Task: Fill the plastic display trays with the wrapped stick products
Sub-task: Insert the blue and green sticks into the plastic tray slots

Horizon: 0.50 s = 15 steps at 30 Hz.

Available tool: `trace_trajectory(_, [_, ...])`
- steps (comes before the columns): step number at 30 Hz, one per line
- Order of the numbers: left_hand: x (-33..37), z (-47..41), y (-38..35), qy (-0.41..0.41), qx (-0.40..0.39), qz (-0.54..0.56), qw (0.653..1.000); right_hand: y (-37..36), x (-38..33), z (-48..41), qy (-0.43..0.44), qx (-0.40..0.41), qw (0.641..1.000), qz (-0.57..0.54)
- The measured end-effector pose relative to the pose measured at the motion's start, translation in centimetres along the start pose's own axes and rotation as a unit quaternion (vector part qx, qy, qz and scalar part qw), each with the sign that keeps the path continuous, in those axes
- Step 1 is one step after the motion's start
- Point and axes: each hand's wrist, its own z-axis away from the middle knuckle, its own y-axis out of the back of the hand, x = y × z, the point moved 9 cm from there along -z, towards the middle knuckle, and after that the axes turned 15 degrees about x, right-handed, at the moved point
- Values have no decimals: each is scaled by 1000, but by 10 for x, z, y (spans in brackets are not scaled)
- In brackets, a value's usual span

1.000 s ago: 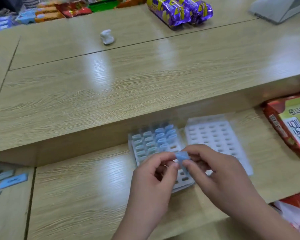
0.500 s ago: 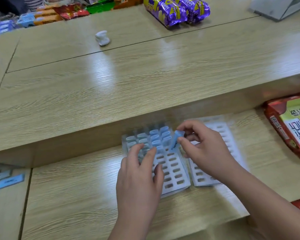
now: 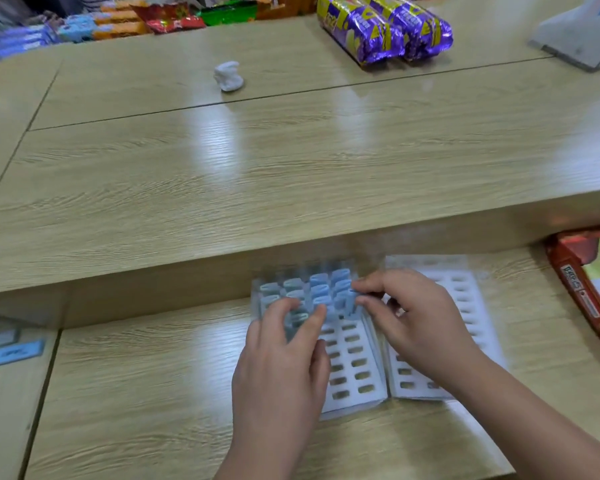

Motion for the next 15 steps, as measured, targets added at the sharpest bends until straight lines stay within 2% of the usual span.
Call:
trace_trajectory(5, [1, 0, 1, -5, 0, 15, 1000, -3, -1, -2, 31, 1, 999, 8])
trace_trajectory(11, [0, 1, 0, -6, 2, 9, 1000, -3, -3, 6, 93, -2, 991, 93])
trace_trajectory(15, [0, 1, -1, -12, 5, -2, 1000, -1, -10, 16, 159, 14, 982, 104])
